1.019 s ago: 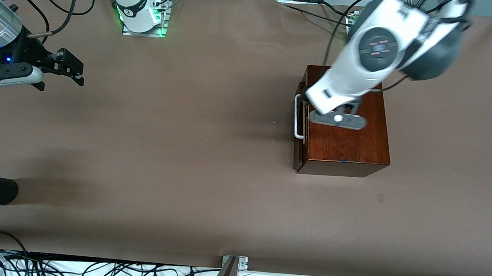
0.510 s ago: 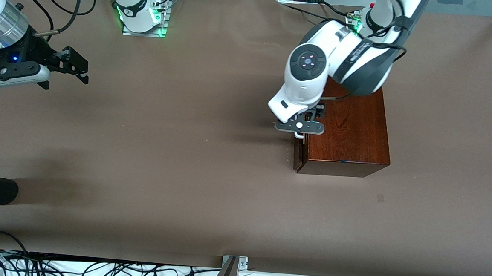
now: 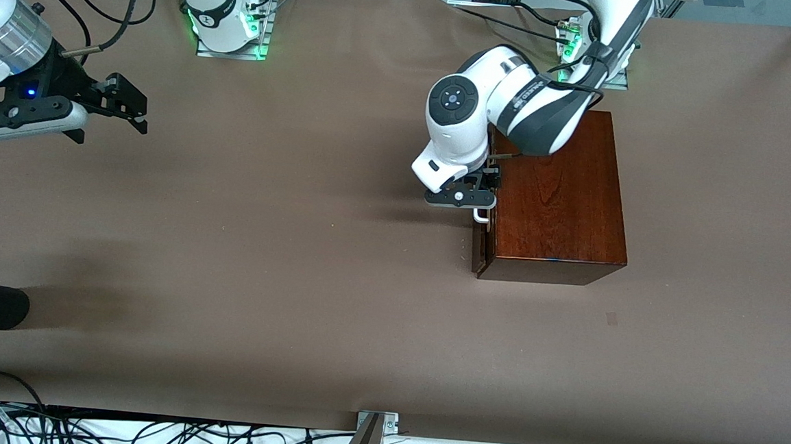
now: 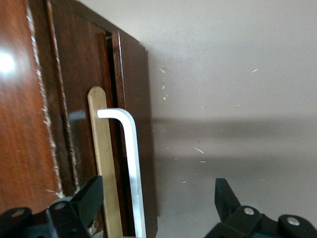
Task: Open drawer, take yellow block, close drawer
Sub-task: 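Hook the left gripper onto the white drawer handle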
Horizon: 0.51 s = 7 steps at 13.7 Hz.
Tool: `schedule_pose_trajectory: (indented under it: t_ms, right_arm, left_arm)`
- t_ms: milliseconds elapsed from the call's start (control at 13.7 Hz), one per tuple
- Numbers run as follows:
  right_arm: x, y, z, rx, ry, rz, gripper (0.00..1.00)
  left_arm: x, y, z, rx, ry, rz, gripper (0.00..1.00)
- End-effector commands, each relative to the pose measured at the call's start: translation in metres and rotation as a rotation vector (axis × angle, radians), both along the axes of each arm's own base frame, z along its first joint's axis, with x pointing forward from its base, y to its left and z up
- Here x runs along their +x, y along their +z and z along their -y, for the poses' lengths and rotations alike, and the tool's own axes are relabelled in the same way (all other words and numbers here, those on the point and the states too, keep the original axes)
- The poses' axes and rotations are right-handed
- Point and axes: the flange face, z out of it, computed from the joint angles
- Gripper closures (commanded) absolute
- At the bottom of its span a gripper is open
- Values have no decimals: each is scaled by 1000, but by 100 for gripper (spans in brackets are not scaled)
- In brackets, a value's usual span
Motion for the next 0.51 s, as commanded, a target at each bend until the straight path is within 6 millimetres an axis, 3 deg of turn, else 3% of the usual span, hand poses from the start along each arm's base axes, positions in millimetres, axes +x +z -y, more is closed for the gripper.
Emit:
schedule_pose_trajectory:
  t_ms: [0,437]
  right_arm:
    - [-3,9,-1,20,3,7,0]
    - [-3,9,-2,20,4,9,0]
  left_arm:
    - [-16,-19,1,35,-17,20,0]
    - [-22,-57,16,29,6,37,0]
